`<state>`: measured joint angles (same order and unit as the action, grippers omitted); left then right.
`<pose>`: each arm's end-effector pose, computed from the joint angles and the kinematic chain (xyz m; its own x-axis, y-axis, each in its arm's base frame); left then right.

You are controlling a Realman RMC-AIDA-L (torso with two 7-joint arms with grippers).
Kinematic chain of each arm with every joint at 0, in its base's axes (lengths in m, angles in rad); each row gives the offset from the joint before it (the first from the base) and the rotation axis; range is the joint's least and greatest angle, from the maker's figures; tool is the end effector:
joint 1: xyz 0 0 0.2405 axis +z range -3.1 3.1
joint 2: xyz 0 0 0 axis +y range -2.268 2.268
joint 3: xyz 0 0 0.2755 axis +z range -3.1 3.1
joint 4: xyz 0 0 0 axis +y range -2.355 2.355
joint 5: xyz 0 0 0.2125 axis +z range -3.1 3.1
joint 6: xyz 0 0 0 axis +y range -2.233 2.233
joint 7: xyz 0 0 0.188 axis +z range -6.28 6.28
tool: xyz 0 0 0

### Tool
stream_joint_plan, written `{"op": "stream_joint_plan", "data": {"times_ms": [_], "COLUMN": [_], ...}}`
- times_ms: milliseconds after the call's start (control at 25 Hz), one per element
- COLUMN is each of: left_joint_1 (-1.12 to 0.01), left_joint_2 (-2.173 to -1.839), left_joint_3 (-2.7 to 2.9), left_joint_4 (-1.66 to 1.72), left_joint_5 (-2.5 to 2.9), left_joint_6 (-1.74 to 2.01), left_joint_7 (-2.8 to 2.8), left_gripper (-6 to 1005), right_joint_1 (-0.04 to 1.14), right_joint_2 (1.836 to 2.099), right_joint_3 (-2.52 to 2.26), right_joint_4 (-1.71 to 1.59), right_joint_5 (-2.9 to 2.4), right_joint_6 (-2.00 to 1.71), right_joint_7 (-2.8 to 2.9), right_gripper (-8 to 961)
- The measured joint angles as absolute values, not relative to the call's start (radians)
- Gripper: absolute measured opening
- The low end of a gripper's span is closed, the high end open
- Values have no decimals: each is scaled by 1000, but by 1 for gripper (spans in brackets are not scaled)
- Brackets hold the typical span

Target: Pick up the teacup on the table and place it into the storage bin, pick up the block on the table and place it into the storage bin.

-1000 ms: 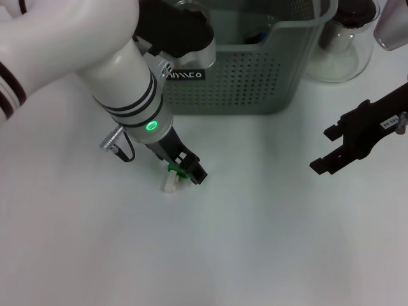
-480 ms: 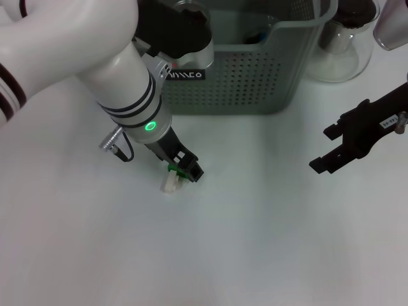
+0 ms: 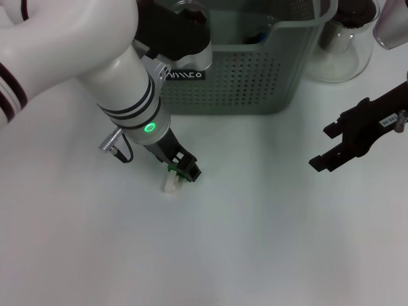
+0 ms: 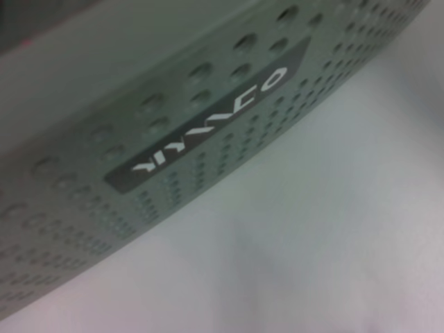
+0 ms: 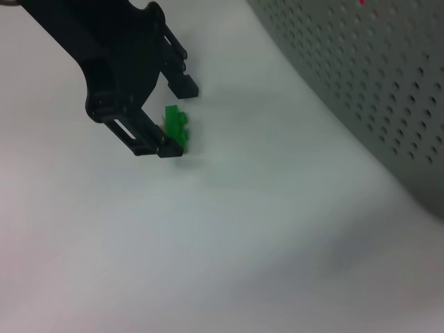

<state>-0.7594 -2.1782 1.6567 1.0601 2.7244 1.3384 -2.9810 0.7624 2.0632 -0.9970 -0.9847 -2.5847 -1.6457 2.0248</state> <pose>-0.1972 0.3727 -0.1420 0.5819 0.7755 -0.2449 0.5910 -0.6101 -0.5278 0.2339 0.3875 -0.0407 0.8411 -0.4928 0.2231 -0.4607 -0.8687 -0.1818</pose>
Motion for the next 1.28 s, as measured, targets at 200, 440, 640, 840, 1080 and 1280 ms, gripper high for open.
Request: {"op": "stream_joint_plan", "data": {"times_ms": [200,440,640,840,1080,1280], "left_joint_1": [-759,-759,-757,-748,-706,-641], "left_joint_2": [-2178,-2178,-2178,-2178,-2175,-2177], "left_joint_3": [1660,1703,1707,1708,1673,1492], "left_joint_4": [1058,1058,1083,1136,1344,1607], "left_joint_5": [2725,2725,2727,2755,2769,2598], "left_joint_6": [1335,1334,1340,1365,1490,1662], "left_joint_7": [-2981,-2980,-2980,-2980,-2959,-2853], "left_gripper": [688,622,540,423,424,424], "right_joint_1": [762,763,764,764,759,754], "right_joint_2": [2064,2065,2066,2066,2066,2065], "right_joint_3": [-997,-997,-997,-997,-996,-991], "right_joint_4": [-985,-985,-985,-985,-985,-985], "right_joint_5": [-2585,-2585,-2585,-2585,-2585,-2585], "right_joint_6": [-1644,-1644,-1644,-1643,-1643,-1643], "right_joint_7": [2024,2023,2023,2023,2022,2021], "right_gripper": [911,911,912,912,912,911]}}
